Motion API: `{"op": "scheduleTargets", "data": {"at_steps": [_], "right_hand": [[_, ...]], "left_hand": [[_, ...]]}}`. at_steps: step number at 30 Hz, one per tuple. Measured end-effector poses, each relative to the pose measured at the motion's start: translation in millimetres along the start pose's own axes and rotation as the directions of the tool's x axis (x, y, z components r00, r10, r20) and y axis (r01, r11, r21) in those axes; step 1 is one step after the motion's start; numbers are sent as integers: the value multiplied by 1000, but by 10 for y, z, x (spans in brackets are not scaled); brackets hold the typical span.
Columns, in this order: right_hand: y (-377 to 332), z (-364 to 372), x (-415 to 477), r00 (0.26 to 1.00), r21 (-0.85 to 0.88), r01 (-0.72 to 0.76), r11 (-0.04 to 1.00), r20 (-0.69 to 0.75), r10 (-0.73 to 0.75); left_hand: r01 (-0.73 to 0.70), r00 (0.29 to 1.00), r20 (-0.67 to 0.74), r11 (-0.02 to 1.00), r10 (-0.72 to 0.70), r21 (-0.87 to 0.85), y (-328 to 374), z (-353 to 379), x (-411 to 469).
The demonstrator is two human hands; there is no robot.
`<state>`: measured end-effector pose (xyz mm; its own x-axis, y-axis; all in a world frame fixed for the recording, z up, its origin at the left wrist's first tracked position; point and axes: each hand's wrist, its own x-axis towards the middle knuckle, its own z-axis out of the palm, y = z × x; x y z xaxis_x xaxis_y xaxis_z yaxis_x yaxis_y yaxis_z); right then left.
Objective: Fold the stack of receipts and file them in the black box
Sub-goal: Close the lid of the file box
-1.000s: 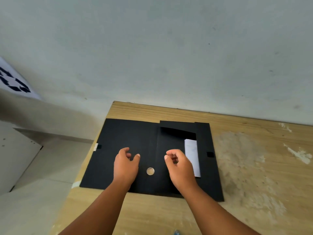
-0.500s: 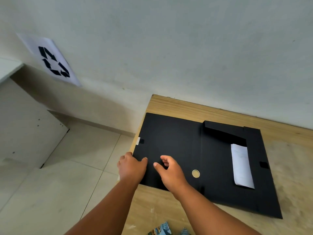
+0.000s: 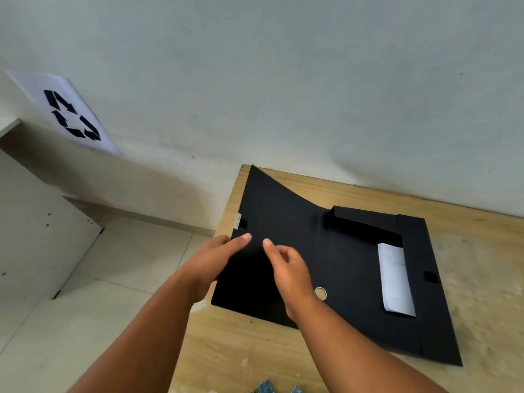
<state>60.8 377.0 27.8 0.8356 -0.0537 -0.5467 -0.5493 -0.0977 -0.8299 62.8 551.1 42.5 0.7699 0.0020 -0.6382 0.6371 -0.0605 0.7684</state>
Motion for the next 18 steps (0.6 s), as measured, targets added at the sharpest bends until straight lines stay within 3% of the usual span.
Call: {"op": "scheduleTargets", "data": {"at_steps": [2,5,11,15,18], "right_hand": [[-182,-118,-35,997,41,59,997,-41,-57],[-442,-403,-98,985,124,166,978,-61,-159],[-657,-1314,-276,968,263,242,934,-126,-215],[-610,-2087,-312,952,144,266,953,-192,-237],[-437,-2611,-229,943,74,214,974,-276,-186]], "left_hand": [[-90,980,164,987,111,-131,193,148,-113],[-257,927,235,951,293,-171,405,574,-198],[-434,898,75,901,434,-7,435,1683,-179],[-470,882,91,877,462,103,292,2278,-103],[-499,863,101,806,494,319,133,2608,7]]}}
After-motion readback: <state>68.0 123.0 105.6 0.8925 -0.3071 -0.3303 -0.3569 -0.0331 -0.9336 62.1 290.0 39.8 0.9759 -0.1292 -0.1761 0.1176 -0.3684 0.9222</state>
